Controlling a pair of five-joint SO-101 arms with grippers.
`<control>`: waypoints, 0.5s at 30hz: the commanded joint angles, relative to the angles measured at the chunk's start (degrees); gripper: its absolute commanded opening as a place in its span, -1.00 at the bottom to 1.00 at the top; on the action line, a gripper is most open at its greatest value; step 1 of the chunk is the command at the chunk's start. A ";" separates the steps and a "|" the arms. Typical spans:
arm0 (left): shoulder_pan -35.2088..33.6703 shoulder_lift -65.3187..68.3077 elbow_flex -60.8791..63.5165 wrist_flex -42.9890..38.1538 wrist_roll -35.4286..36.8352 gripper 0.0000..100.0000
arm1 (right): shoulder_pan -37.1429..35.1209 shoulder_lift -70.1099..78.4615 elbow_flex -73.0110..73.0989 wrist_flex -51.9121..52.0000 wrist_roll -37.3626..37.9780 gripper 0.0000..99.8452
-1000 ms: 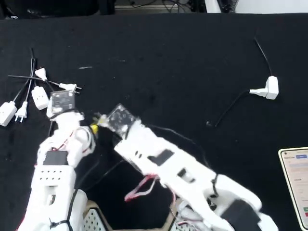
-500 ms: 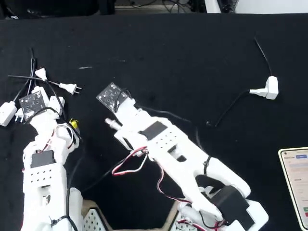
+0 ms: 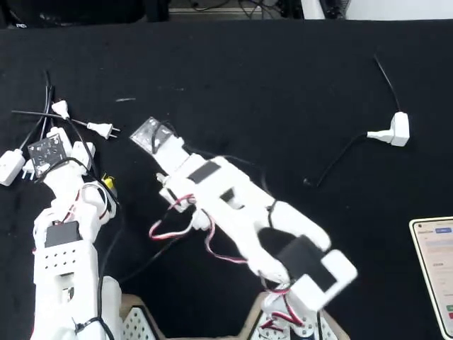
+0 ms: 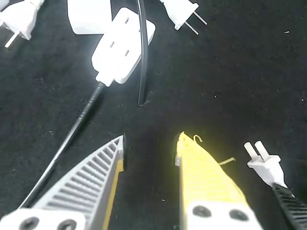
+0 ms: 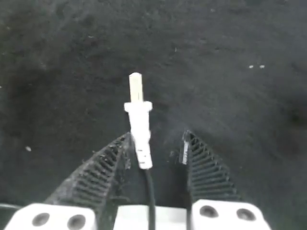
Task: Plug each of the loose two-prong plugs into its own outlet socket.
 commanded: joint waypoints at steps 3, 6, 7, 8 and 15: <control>-0.48 -0.97 -4.00 -0.44 0.53 -0.63 | -2.11 1.01 -6.20 1.76 0.70 -0.67; -0.48 -0.97 -4.00 -0.44 0.53 -0.63 | -2.02 1.54 -6.29 1.67 0.79 -0.67; -0.48 -0.97 -4.00 -0.44 0.53 -0.63 | -1.93 1.98 -6.37 1.67 0.79 -0.67; -0.48 -0.97 -4.00 -0.44 0.53 -0.63 | -1.85 2.59 -6.46 1.49 0.79 -0.67; -0.48 -0.97 -4.00 -0.44 0.53 -0.63 | -1.76 6.55 -7.78 1.76 0.79 -0.76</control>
